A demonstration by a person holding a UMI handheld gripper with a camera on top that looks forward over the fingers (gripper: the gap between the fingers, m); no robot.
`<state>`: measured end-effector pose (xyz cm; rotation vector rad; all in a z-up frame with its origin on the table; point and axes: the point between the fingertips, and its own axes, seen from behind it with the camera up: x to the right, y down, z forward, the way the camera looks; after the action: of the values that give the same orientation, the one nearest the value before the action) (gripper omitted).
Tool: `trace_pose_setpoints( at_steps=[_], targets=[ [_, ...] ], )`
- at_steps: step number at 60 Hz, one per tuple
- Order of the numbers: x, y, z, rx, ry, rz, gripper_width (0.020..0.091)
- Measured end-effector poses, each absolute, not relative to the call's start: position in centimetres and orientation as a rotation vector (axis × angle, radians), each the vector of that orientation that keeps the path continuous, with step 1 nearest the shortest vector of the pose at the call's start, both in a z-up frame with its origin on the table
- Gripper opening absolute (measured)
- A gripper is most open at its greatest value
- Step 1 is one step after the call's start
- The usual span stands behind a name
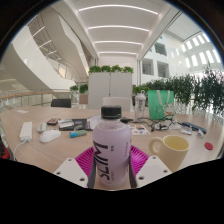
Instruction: Pour water
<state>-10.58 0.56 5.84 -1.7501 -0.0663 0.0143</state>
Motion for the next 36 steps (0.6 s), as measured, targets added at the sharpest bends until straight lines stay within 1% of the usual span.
trace_pose_setpoints(
  at_steps=[4, 7, 8, 11, 18, 20, 21, 25, 27, 31, 34, 35, 36],
  targets=[
    [-11.6, 1.3, 5.7, -1.807, -0.063, 0.055, 0.0413],
    [-12.9, 1.4, 5.7, -1.865, -0.048, 0.154, 0.0411],
    [-13.4, 1.3, 6.0, -1.877, -0.041, 0.191, 0.0387],
    [-13.9, 1.6, 8.3, -1.863, 0.002, 0.278, 0.0392],
    [-12.1, 2.8, 16.5, -1.779, 0.282, 0.646, 0.0391],
    [-11.3, 3.3, 18.3, -1.755, 0.399, 0.738, 0.0391],
    [-10.1, 3.3, 18.6, -1.74, 0.458, 0.799, 0.0392],
    [-6.8, 4.9, 18.8, -1.668, 0.701, 1.033, 0.0392],
    [-5.8, 4.2, 19.1, -1.631, 0.842, 1.149, 0.039],
    [-4.0, 4.6, 17.3, -1.526, 1.118, 1.458, 0.0388],
    [-3.0, 4.3, 16.9, -1.389, 1.308, 1.674, 0.0388],
    [-3.8, 4.6, 17.7, -1.343, 1.403, 1.676, 0.0388],
    [-3.4, 4.4, 17.4, -1.307, 1.445, 1.719, 0.0389]
  ],
)
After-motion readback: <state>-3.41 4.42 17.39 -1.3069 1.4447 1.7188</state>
